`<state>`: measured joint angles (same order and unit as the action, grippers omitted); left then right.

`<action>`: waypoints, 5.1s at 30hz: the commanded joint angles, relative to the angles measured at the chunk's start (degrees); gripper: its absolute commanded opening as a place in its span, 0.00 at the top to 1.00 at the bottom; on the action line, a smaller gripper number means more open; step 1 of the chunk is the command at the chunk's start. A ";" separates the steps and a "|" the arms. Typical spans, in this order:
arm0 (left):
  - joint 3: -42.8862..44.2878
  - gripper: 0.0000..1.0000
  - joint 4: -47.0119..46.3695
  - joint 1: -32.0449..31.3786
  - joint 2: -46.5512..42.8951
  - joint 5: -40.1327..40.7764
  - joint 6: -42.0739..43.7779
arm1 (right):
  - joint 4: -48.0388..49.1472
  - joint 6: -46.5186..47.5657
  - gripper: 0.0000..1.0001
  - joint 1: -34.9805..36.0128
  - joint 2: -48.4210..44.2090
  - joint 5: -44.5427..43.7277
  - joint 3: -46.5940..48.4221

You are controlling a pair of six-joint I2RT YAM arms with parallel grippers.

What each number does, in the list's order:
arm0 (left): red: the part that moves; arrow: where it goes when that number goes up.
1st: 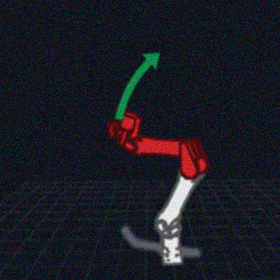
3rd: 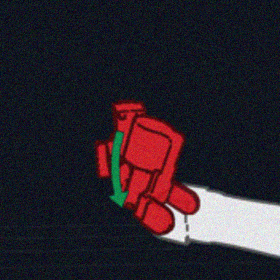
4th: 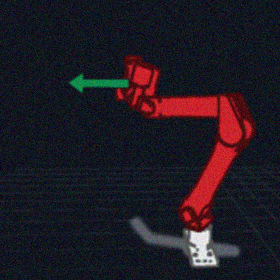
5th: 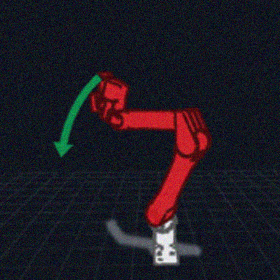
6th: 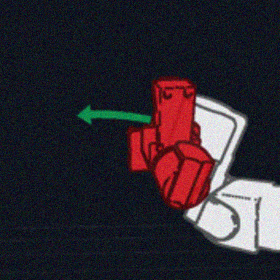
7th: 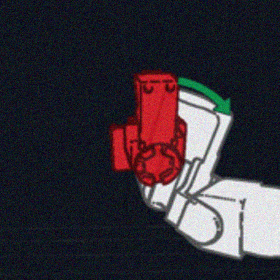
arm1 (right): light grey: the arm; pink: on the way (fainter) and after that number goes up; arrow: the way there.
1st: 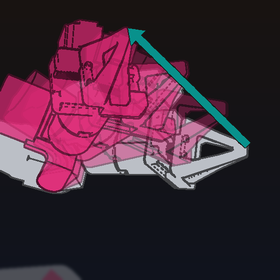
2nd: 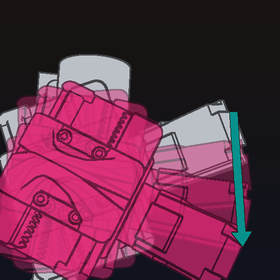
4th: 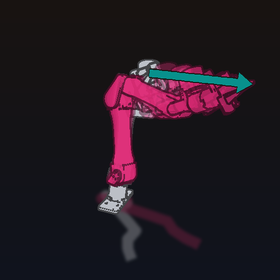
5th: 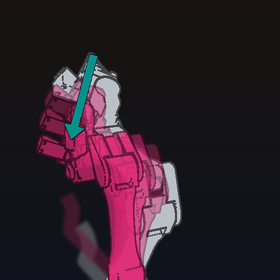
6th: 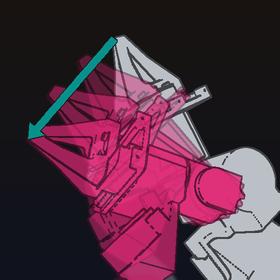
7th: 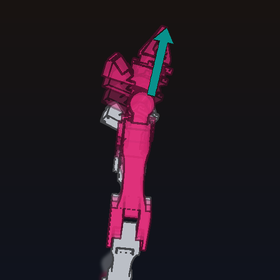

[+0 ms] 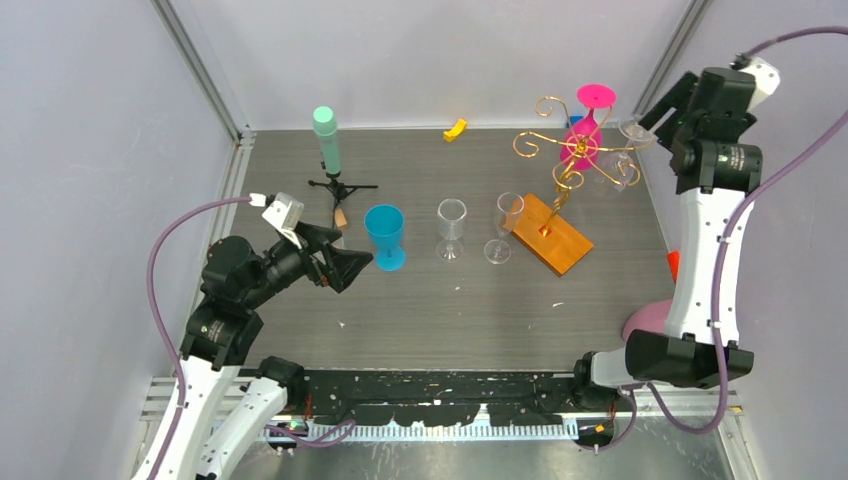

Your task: Take the wine glass off the wine glass rack

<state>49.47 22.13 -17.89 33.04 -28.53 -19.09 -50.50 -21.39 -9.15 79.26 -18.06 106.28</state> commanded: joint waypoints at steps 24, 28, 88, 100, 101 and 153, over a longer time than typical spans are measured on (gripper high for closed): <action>-0.96 0.00 -3.23 -0.39 -0.93 -1.61 0.93 | 17.24 -16.32 0.52 -18.01 4.00 42.55 -10.74; -1.04 0.00 -3.15 -0.39 -0.91 -1.60 0.90 | 17.63 -15.77 0.62 -18.01 4.47 42.83 -10.93; -0.88 0.00 -3.13 -0.39 -0.95 0.67 0.64 | 25.00 -33.44 1.00 -17.92 -9.50 41.58 -19.90; -0.96 0.00 -3.50 -0.39 -0.91 0.67 -0.11 | 40.17 -39.73 1.00 -17.63 -7.79 48.36 -23.71; -0.89 0.00 -3.50 -0.39 -0.97 0.67 -0.15 | 41.63 -40.36 1.00 -17.43 -7.49 48.42 -23.80; 1.95 0.02 1.09 -1.03 -0.91 3.05 -7.53 | 5.30 -40.15 1.00 -16.12 -40.71 25.56 -27.87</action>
<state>48.47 23.22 -18.09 31.20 -26.04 -24.40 -42.00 -59.13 -25.61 42.81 1.48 79.29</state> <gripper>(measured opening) 0.983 0.093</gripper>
